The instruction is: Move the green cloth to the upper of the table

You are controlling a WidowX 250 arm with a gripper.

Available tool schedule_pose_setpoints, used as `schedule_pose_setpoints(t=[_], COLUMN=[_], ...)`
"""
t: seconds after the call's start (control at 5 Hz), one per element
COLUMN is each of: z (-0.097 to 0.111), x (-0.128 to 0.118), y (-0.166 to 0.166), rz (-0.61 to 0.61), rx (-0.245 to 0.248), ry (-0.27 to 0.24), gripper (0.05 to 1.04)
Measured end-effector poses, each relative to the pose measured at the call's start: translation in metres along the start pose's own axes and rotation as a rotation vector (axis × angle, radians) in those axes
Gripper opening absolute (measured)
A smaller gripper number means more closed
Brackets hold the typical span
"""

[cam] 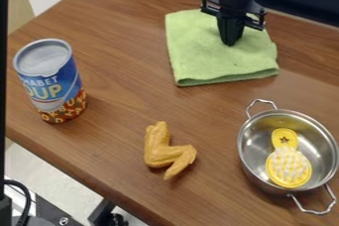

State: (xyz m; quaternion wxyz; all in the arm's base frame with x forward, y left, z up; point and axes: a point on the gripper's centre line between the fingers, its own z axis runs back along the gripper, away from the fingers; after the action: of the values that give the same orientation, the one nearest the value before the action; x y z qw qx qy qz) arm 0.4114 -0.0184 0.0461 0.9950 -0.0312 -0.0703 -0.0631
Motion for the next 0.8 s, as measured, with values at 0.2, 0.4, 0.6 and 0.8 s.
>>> schedule_pose_setpoints(t=[0.2,0.4,0.6,0.8], z=[0.001,0.001,0.000,-0.003], x=[-0.001,0.000,-0.001,-0.003], y=[-0.010,-0.017,-0.030,-0.034], rz=[0.021,0.024,0.024,0.023], rx=[-0.030,-0.035,-0.056,-0.056], ry=[0.012,0.015,0.020,0.018], gripper=[0.052,0.052,0.052,0.052])
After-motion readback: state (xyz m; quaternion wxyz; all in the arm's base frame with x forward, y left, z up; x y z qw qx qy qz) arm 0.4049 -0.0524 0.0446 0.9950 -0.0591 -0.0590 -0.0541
